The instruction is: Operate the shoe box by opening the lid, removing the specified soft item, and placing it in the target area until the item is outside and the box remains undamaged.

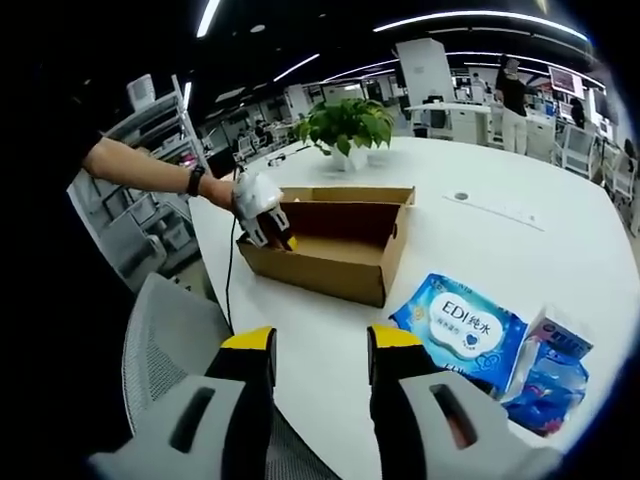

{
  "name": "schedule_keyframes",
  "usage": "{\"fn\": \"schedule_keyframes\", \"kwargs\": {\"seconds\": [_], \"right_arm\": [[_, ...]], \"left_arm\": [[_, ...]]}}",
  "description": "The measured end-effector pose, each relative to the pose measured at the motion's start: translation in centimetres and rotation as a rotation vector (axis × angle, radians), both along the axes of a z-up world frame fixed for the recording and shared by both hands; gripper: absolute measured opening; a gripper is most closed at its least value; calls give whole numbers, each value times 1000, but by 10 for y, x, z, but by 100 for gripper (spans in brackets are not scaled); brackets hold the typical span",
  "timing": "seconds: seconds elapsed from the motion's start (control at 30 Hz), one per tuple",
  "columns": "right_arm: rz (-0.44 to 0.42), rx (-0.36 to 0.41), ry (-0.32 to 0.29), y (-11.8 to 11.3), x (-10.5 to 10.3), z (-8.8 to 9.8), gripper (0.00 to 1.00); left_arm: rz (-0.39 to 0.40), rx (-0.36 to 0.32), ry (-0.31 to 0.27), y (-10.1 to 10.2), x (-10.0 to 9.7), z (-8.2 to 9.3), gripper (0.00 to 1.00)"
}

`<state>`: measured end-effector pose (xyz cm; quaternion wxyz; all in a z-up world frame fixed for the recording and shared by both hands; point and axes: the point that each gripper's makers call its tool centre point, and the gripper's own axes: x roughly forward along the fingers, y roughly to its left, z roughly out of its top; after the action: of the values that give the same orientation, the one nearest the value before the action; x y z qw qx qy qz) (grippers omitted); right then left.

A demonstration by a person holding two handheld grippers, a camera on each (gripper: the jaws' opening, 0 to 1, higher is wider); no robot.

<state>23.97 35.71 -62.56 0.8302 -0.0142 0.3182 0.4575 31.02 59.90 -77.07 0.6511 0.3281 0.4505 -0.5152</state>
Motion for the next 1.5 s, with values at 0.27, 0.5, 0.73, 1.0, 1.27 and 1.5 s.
{"fn": "schedule_keyframes", "kwargs": {"seconds": [0.27, 0.5, 0.73, 1.0, 1.27, 1.5], "right_arm": [[9, 3, 8, 11, 9, -6, 29], [-3, 41, 43, 20, 16, -6, 30], [-27, 77, 88, 30, 23, -7, 31], [-66, 184, 118, 54, 40, 8, 31], [-77, 295, 156, 70, 49, 22, 35], [-91, 382, 183, 74, 54, 37, 36]], "left_arm": [[-5, -37, -80, -9, 8, 20, 19], [-83, -32, -201, -22, 20, 42, 19], [-156, -57, -300, -49, 24, 71, 19], [-234, -120, -415, -88, 23, 117, 19], [-360, -168, -535, -130, 10, 159, 19], [-414, -214, -585, -154, -1, 184, 19]]}}
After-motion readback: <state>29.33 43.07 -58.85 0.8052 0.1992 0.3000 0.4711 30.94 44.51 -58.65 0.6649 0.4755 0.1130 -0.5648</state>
